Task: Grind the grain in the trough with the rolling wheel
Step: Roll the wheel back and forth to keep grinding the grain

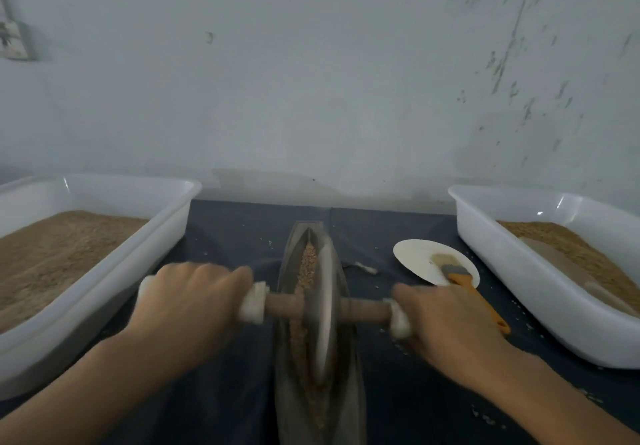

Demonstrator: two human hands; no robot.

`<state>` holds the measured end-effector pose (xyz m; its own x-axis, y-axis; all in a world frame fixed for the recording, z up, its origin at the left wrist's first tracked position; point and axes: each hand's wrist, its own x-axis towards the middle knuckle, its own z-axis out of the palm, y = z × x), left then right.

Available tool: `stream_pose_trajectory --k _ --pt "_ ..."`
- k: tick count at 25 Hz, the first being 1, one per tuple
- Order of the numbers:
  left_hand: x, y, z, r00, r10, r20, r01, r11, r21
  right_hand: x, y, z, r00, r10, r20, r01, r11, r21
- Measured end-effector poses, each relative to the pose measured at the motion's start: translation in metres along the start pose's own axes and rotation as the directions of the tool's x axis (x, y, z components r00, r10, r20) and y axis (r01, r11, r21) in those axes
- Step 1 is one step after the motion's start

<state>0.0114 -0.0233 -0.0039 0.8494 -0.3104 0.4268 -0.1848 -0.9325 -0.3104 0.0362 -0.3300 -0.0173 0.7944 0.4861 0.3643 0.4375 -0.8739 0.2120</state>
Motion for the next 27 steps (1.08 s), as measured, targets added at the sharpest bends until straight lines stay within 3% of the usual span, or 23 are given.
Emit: stream_pose_trajectory --k 2,4,6,8,9,12,17,19,21,23,25,27 --pt "-0.027 -0.005 -0.013 0.987 0.112 -0.115 -0.122 0.989 -0.088 -0.028 -0.002 -0.023 0.990 -0.083 -0.113 0.080 0.996 -0.024" --pt "-0.035 -0.011 -0.016 0.987 0.118 -0.108 -0.129 0.986 -0.103 -0.034 -0.005 -0.026 0.995 -0.068 -0.075 0.066 0.998 -0.022" --pt "-0.021 -0.007 -0.006 0.996 0.081 0.024 -0.080 0.996 -0.050 -0.017 -0.008 -0.014 1.000 -0.019 0.023 0.019 0.999 -0.035" --pt "0.015 -0.005 0.017 1.000 -0.012 0.015 0.011 0.999 0.037 0.024 -0.004 0.006 0.994 0.100 0.045 -0.096 0.991 -0.088" --pt "0.036 -0.006 0.025 0.995 -0.088 -0.036 0.089 0.995 0.035 0.046 -0.001 0.016 0.988 0.149 0.032 -0.146 0.986 -0.081" --pt "0.079 -0.012 0.039 0.978 -0.205 0.048 0.205 0.979 -0.001 0.096 0.006 0.031 0.979 0.200 -0.038 -0.202 0.973 -0.107" --pt "0.029 -0.011 0.026 0.989 -0.106 0.106 0.109 0.994 -0.023 0.048 0.003 0.015 0.995 0.080 0.065 -0.079 0.997 -0.020" --pt "-0.006 -0.011 0.017 0.998 -0.031 0.056 0.034 0.998 -0.043 0.006 0.000 -0.003 0.999 -0.034 -0.002 0.034 0.999 -0.026" --pt "-0.034 -0.015 0.014 0.996 0.020 -0.083 -0.034 0.984 -0.174 -0.021 -0.001 -0.018 0.986 -0.119 -0.119 0.116 0.993 -0.027" --pt "-0.038 -0.014 0.013 0.999 0.008 -0.036 -0.015 0.983 -0.184 -0.023 -0.004 -0.019 0.993 -0.100 -0.069 0.099 0.995 -0.025" --pt "-0.018 -0.012 0.018 0.999 -0.010 0.045 0.013 0.998 -0.064 0.001 -0.004 -0.007 0.999 -0.028 0.035 0.030 0.999 -0.042" --pt "0.021 -0.012 0.029 0.991 -0.112 0.072 0.112 0.994 0.001 0.043 -0.002 0.006 0.999 0.053 0.011 -0.052 0.993 -0.103"
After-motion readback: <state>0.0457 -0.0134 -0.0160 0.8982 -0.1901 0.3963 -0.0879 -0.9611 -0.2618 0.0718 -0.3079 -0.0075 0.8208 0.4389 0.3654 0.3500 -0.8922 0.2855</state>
